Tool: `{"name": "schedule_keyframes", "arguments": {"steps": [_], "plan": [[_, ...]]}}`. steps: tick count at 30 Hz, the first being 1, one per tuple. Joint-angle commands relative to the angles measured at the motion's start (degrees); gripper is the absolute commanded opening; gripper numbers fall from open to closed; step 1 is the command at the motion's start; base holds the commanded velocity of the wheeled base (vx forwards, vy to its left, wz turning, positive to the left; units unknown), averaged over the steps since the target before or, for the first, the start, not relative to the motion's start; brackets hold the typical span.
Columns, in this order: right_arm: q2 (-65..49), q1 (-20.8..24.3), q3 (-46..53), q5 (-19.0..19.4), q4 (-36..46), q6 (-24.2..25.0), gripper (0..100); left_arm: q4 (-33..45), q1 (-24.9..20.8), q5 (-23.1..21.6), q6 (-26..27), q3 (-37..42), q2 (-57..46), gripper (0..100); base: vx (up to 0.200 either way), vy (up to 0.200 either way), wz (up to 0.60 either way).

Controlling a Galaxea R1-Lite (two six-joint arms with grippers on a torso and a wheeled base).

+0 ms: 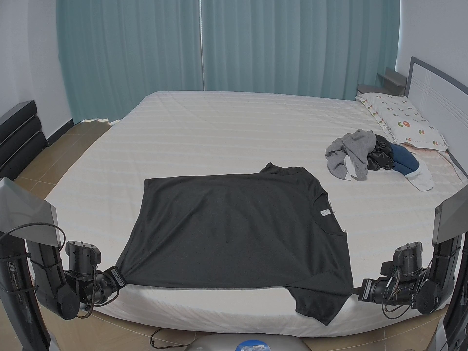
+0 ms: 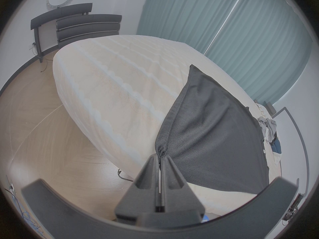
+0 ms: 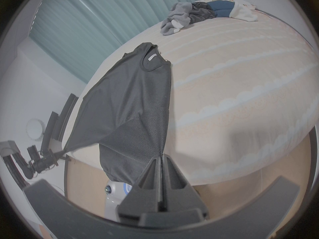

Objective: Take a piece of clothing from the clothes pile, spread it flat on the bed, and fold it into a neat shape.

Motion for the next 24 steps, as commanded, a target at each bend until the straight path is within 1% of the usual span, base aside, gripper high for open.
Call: {"name": "schedule_keyframes", "arguments": {"steps": [1, 4, 5, 6, 10, 11, 13, 15, 20, 24], "plan": [[-0.16, -1.25, 1.76, 0.07, 0.51, -3.33, 0, 0.36, 0.23, -0.05, 0.17, 0.08, -0.12, 0, 0.0, 0.0, 0.0], [-0.43, -1.78, 1.76, 0.07, 2.0, -4.13, 0, 0.45, 0.31, -0.05, 1.58, 0.69, -0.12, 0, 0.0, 0.0, 0.0], [-1.04, -1.43, 1.76, 0.25, 3.67, -4.21, 0, 0.36, 1.1, -0.14, 3.42, 1.04, -0.2, 0, 0.0, 0.0, 0.0], [-1.22, -1.25, 1.76, 0.34, 4.38, -4.39, 0, 0.36, 1.63, -0.14, 4.04, 1.22, -0.38, 0, 0.0, 0.0, 0.0], [-3.59, -0.46, 1.76, 2.8, 9.3, -5.8, 0, 0.36, 3.3, -0.14, 6.85, 2.01, -0.38, 0, 0.0, 0.0, 0.0], [-3.68, -0.46, 1.76, 2.89, 9.47, -5.88, 0, 0.27, 3.39, -0.14, 6.94, 2.01, -0.38, 0, 0.0, 0.0, 0.0], [-5.61, -0.64, 1.76, 3.59, 14.04, -9.05, 0, 0.18, 3.92, -0.14, 7.91, 2.36, -0.38, 0, 0.0, 0.0, 0.0], [-5.96, -0.55, 1.76, 3.77, 15.71, -10.19, 0, 0.27, 3.83, -0.14, 7.99, 2.45, -0.38, 0, 0.0, 0.0, 0.0], [-5.44, 0.06, 1.76, 5.17, 16.51, -10.89, 0, 0.36, 3.48, -0.14, 8.87, 3.5, 0.06, 0, 0.0, 0.0, 0.0], [-4.91, 0.24, 1.76, 5.26, 16.15, -10.89, 0, 0.36, 3.48, -0.14, 9.93, 4.21, 0.15, 0, 0.0, 0.0, 0.0]]}}
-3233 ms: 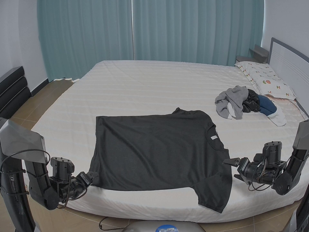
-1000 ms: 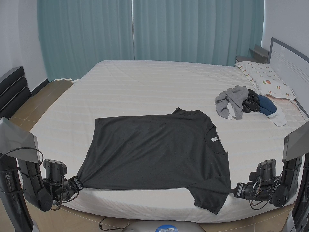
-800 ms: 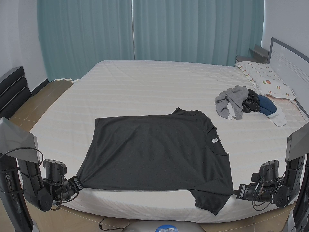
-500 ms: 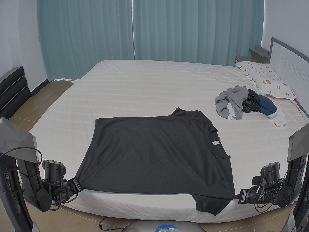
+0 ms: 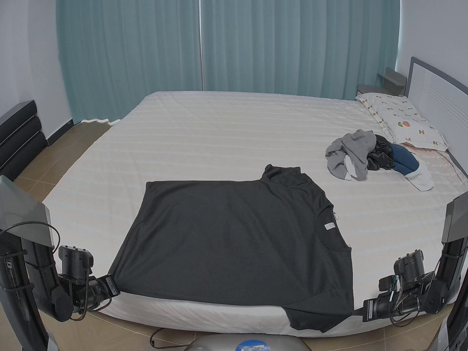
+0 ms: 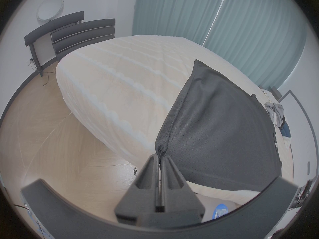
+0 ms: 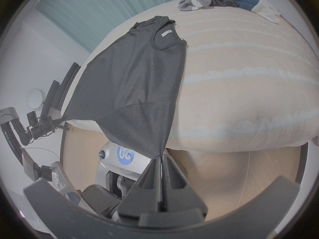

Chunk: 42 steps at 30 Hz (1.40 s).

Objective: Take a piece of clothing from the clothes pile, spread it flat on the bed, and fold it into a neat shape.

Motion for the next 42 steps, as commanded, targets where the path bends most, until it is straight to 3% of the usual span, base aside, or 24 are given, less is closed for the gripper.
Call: {"name": "schedule_keyframes", "arguments": {"steps": [1, 6, 7, 29, 42], "plan": [[0.12, 0.23, 0.99, 0.05, 0.03, -0.06, 0, 0.0, 0.0, -0.05, 0.1, 0.46, 0.42, 0, 0.0, 0.0, 0.0], [1.09, 0.23, 0.9, 0.32, -0.59, -0.06, 0, 0.0, -0.08, -0.22, 0.1, 0.46, 0.59, 0, 0.0, 0.0, 0.0], [1.27, 0.23, 0.72, 0.32, -1.11, 0.03, 100, 0.0, -0.08, -0.22, 0.1, 0.46, 0.59, 100, 0.0, 0.0, 0.0], [0.65, -0.56, 0.46, 1.11, -13.95, 9.17, 100, -0.7, 0.27, -2.6, -1.66, -1.73, -6.7, 100, 0.0, 0.0, 0.0], [0.92, -1.0, 0.2, 1.02, -18.87, 12.07, 100, -0.7, 1.5, -5.14, -3.24, -2.17, -6.17, 100, 0.0, 0.185, 0.0]]}}
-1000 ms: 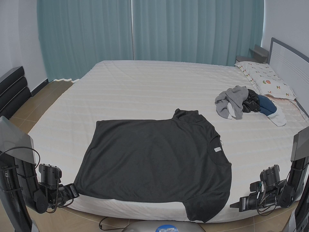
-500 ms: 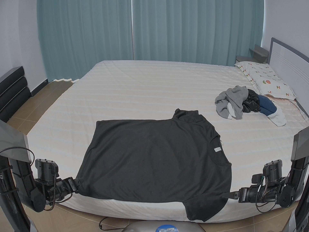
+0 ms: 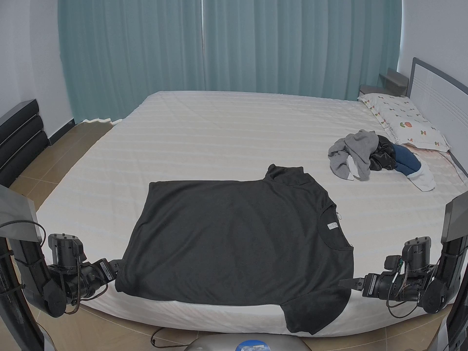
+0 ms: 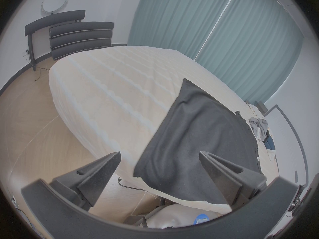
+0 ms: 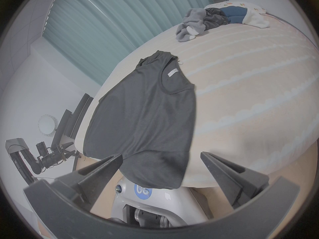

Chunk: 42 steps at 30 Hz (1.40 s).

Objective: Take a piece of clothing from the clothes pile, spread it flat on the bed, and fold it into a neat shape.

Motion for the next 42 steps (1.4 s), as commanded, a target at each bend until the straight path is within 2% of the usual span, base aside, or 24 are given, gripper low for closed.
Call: {"name": "schedule_keyframes", "arguments": {"steps": [1, 11, 15, 21, 29, 31, 35, 39, 42], "plan": [[-0.11, -0.09, 0.22, 0.01, -0.17, 0.52, 100, -0.02, 0.06, 0.0, -0.03, -0.17, 0.31, 100, 0.0, 0.0, 0.0], [-1.16, -1.06, 0.22, -0.69, -4.48, 1.57, 100, -0.02, 0.06, 0.0, -1.0, -1.4, 0.31, 100, 0.0, 0.0, 0.0], [-1.43, -1.67, 0.13, -0.61, -4.92, 1.57, 100, 0.07, -0.12, 0.0, -3.9, -2.63, 0.4, 100, 0.2, 0.0, 0.0], [-0.72, -1.67, -0.22, -0.52, -4.83, 1.66, 100, 0.07, -0.64, -0.18, -4.16, -2.63, 0.67, 100, 0.167, 0.0, 0.0], [-0.81, -1.58, -2.06, -0.52, -4.83, 5.79, 100, 0.07, -0.64, -2.72, -8.65, -4.22, 0.14, 100, 0.0, 0.0, 0.0], [-0.81, -1.58, -2.33, -0.43, -4.83, 6.23, 100, 0.07, -0.64, -5.1, -11.37, -6.33, -0.3, 100, 0.0, 0.0, 0.0], [-1.08, -1.49, -2.42, -0.34, -4.92, 7.02, 100, 0.77, -0.73, -6.15, -11.9, -9.14, -0.13, 100, 0.0, 0.0, 0.0], [-1.34, -1.14, -3.21, -0.08, -4.92, 9.75, 100, 2.71, -0.91, -7.03, -12.07, -15.29, 1.19, 100, 0.0, 0.0, 0.0], [-0.72, -1.23, -3.56, 0.01, -5.27, 11.85, 100, 9.48, -1.17, -7.65, -12.25, -25.66, 4.36, 100, 0.0, 0.0, 0.0]]}}
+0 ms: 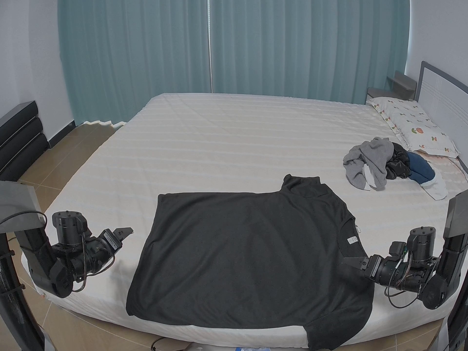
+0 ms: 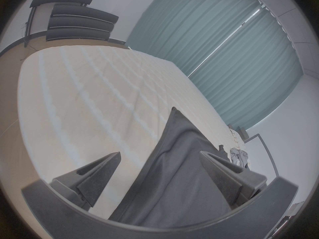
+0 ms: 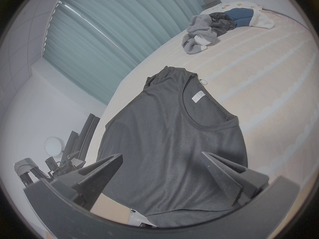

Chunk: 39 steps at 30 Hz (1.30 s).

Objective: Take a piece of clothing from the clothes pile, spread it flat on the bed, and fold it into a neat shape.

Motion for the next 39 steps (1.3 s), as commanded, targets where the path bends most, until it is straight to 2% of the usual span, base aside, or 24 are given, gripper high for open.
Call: {"name": "schedule_keyframes", "arguments": {"steps": [1, 3, 4, 5, 11, 17, 20, 24, 35, 39], "plan": [[0.34, 0.1, -0.83, 0.28, -0.32, 2.71, 100, 7.38, -0.33, -0.9, -0.88, -13.76, 4.6, 100, 0.0, 0.0, 0.0], [0.42, 0.19, -1.01, 0.28, -0.32, 3.41, 100, 11.07, -0.42, -1.69, -2.11, -19.64, 6.71, 100, 0.0, 0.0, 0.0], [0.42, 0.19, -1.01, 0.28, -0.32, 3.41, 100, 11.07, -0.42, -1.69, -2.11, -19.64, 6.71, 100, 0.0, 0.0, 0.0], [0.34, 0.27, -1.09, 0.28, -0.32, 4.03, 100, 16.26, -0.51, -3.36, -2.72, -26.24, 9.17, 100, 0.0, 0.0, 0.0], [0.6, 0.45, -1.18, 0.37, -0.23, 4.29, 100, 30.24, -0.95, -6.08, -3.08, -45.4, 16.56, 100, 0.0, 0.0, 0.0], [0.69, 1.24, -1.09, 0.9, -0.23, 4.38, 100, 33.31, -1.74, -6.17, -3.08, -59.11, 25.26, 100, 0.0, 0.0, 0.0], [0.69, 1.33, -1.09, 0.9, -0.23, 4.29, 100, 36.65, -2.79, -5.99, -2.99, -63.5, 27.54, 100, 0.0, 0.0, 0.0], [0.51, 1.33, -1.45, 0.81, -0.32, 4.38, 100, 36.91, -2.88, -5.38, -3.25, -67.81, 30.71, 100, 0.0, 0.0, 0.0], [0.25, 0.71, -2.06, 0.63, -0.41, 4.64, 100, 37.18, -3.23, -5.11, -3.69, -71.94, 32.82, 100, 0.0, 0.0, 0.0], [0.07, 0.8, -2.5, 0.63, -0.32, 4.73, 100, 37.27, -3.23, -3.62, -3.69, -74.31, 34.4, 100, 0.0, 0.0, 0.0]]}}
